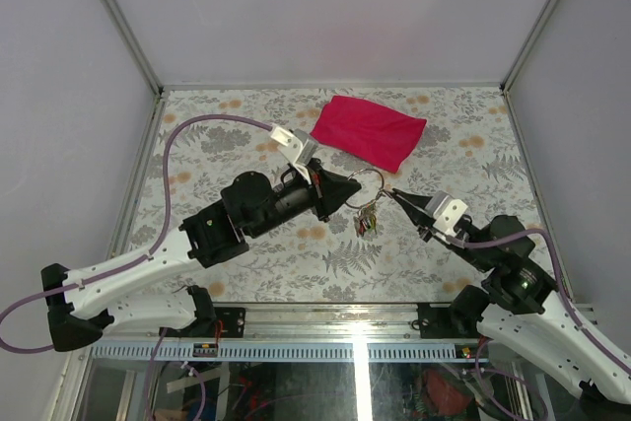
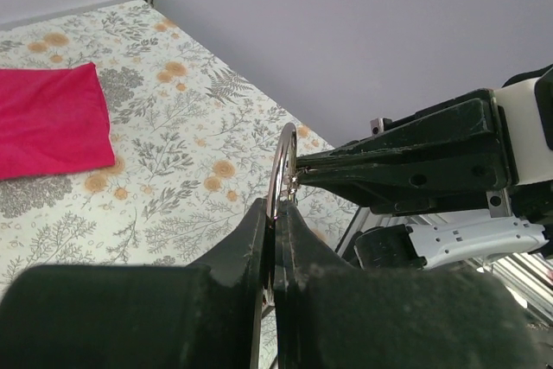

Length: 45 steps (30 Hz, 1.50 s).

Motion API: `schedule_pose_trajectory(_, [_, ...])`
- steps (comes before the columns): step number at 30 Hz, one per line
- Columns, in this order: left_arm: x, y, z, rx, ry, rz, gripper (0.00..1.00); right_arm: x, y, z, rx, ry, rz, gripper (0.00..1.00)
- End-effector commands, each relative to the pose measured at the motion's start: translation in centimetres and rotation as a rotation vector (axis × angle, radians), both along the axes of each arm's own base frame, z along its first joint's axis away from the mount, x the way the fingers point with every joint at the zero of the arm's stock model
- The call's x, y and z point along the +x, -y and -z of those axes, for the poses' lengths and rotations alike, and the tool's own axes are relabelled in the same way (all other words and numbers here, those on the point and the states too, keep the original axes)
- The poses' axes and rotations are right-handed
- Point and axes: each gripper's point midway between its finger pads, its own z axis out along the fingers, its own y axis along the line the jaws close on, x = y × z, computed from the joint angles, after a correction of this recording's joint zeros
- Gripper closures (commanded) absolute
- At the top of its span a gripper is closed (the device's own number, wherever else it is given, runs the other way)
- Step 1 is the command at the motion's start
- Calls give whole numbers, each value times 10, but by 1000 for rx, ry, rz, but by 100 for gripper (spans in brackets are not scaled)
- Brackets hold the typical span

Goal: Put the keys on the keyring

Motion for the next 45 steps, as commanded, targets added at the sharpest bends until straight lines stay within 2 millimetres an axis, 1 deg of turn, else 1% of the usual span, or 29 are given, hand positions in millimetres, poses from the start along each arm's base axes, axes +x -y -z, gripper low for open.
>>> schedule_pose_trajectory(1, [7,-5,-30,-151,-14,-54,100,6,10,-45,130,108,62,100])
schedule_pose_trajectory(4, [11,-6,-28,-151,-27,-79,100,8,15,-51,150,111,90,100])
schedule_pose_trajectory(9, [15,-8,-22,-143,-48,-105,100,19,29,-58,188,105,189,100])
schedule_pose_trajectory(13, [15,-7,-20,-124,-50,-106,100,18,31,-63,208,101,190,100])
schedule_pose_trajectory(15, [14,-6,-19,-117,-51,-101,100,15,28,-64,209,98,172,100])
schedule_pose_trajectory(18, [12,-2,-19,-110,-50,-77,100,7,16,-62,183,91,90,100])
schedule_pose_trajectory(22, [7,6,-25,-116,-31,-32,100,-4,-10,-46,112,40,-50,100])
schedule_pose_trajectory(24, [6,7,-29,-112,-22,-18,100,-6,-16,-39,91,19,-81,100])
schedule_pose_trajectory(26, [4,8,-33,-112,-8,-5,100,-5,-17,-36,87,13,-83,100])
schedule_pose_trajectory(32, [-1,7,-39,-108,12,20,100,2,-12,-38,96,41,-36,100])
schedule_pose_trajectory(38, [-8,12,-41,-107,15,69,100,11,-11,-38,87,64,1,94])
schedule_pose_trajectory(42, [-13,15,-42,-110,19,101,100,14,-12,-36,95,78,9,91])
schedule_pose_trajectory(45, [-14,16,-44,-118,23,109,100,15,-14,-35,104,79,5,87])
